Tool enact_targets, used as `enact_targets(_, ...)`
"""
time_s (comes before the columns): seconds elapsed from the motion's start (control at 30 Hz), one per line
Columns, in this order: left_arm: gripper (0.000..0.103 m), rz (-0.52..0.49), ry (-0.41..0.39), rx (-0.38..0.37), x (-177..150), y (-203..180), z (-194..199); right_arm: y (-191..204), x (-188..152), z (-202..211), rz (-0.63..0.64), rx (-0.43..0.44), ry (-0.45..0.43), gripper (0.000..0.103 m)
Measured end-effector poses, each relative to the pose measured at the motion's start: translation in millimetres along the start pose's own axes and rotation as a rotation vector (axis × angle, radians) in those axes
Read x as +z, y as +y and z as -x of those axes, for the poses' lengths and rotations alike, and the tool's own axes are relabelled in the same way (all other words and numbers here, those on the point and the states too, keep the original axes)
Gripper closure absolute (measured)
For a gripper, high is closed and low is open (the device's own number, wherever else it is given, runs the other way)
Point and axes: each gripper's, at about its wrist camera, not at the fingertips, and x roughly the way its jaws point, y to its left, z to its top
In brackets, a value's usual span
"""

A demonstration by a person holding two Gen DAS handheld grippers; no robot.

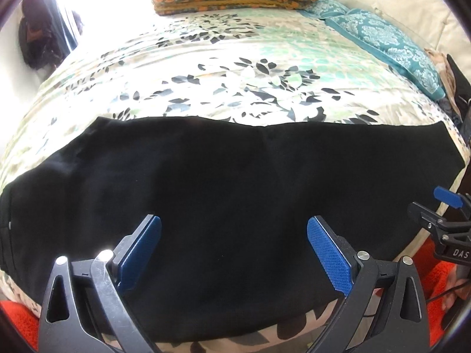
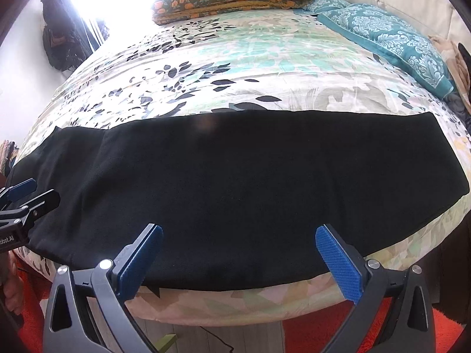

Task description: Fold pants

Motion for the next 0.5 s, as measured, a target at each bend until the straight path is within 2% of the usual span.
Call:
enact_targets(0.17,0.003,0.008,0.072,0.011,-17.8,-3.2,-23.6,-5.3,1.7,-2.6,-0.024,0.000,0.007,0.000)
enact_targets(0.27,0.002,-0.013,0.038,0.019,-28.1,-6.0,-21.4,-8.8,2.6,-3.6,-0.034,-0.002,0.012,0.000)
enact_targets(0.5,0.001,-0.020,0.046,0.004,-32.4,-3.5,-19.8,-11.3,2.5,-13.8,-0.042,-0.015,0.058,0.000)
